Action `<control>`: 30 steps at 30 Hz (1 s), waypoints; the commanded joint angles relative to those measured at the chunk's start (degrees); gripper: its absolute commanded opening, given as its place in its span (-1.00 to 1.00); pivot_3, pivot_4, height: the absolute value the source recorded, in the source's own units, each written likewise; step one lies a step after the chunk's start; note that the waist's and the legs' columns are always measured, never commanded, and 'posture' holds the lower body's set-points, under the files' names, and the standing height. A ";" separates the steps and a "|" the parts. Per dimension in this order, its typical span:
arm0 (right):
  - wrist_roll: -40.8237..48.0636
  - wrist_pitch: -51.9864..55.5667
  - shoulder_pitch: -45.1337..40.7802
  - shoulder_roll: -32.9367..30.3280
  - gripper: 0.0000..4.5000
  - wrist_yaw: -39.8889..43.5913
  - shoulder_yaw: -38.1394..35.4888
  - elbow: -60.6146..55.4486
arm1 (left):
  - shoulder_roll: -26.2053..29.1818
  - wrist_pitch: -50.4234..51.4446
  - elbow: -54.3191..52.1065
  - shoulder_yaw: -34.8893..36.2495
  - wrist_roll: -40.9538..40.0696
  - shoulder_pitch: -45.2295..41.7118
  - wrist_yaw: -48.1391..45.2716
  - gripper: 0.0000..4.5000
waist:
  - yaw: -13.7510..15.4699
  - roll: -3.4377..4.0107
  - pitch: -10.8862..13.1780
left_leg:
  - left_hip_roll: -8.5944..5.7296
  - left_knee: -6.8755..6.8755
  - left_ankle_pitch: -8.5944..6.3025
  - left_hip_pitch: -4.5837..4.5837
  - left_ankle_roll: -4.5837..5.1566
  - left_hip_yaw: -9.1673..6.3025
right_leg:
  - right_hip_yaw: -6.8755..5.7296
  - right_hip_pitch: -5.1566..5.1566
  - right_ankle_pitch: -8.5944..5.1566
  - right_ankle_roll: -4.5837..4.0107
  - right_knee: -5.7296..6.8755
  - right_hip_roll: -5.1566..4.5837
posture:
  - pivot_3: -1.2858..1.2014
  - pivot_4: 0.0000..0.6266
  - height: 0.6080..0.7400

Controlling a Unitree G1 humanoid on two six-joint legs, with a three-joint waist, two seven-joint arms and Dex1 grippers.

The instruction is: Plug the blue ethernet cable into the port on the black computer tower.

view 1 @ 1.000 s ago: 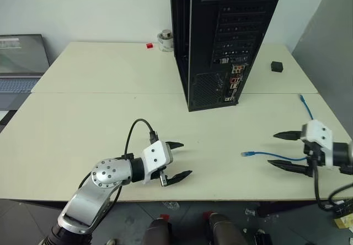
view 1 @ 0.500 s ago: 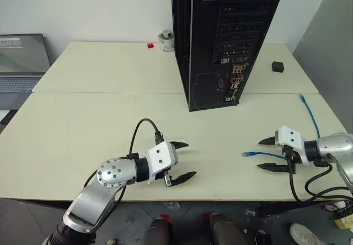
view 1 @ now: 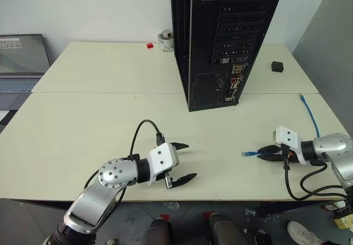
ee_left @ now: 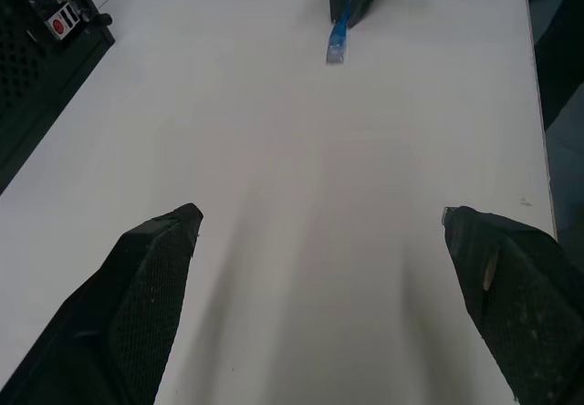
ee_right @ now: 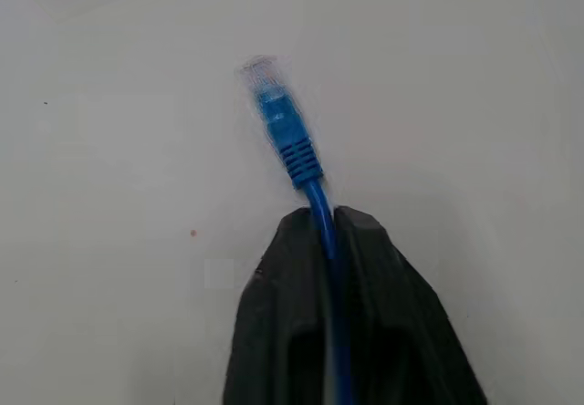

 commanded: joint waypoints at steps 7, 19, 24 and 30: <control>3.04 3.54 -1.68 3.88 -1.00 -2.12 -0.18 -15.27 | -2.93 5.24 0.97 1.37 -2.75 -5.65 2.00 1.00 | -0.03 0.00 0.00 | 0.00 0.00 0.00 -0.01 0.00 -0.04 | -0.03 0.00 0.00 0.00 0.02 0.01 | 0.03 -0.52 1.00; 1.60 16.99 -6.80 9.12 -1.00 -6.07 7.71 -23.78 | -3.81 -0.69 11.37 -3.95 0.05 -14.34 -4.02 1.00 | 0.04 0.00 0.00 | -0.04 0.03 0.00 -0.04 -0.01 -0.11 | -0.11 -0.01 0.00 0.00 0.02 -0.01 | 0.03 -0.52 1.00; 1.13 17.64 -7.56 9.97 -1.00 -6.80 8.89 -23.42 | -4.54 -2.77 13.29 -4.96 0.83 -14.57 -4.87 0.88 | 0.02 0.00 0.00 | -0.03 0.03 0.00 -0.08 -0.01 -0.12 | -0.11 -0.04 0.00 0.00 0.02 -0.01 | 0.03 -0.52 1.00; 0.76 18.03 -8.25 11.09 -1.00 -7.11 9.90 -23.47 | -5.72 -6.58 16.81 -6.16 3.00 -15.75 -5.43 0.38 | 0.03 0.00 0.00 | -0.04 0.03 0.00 -0.08 -0.01 -0.13 | -0.13 -0.04 0.00 0.00 0.02 -0.01 | 0.03 -0.52 1.00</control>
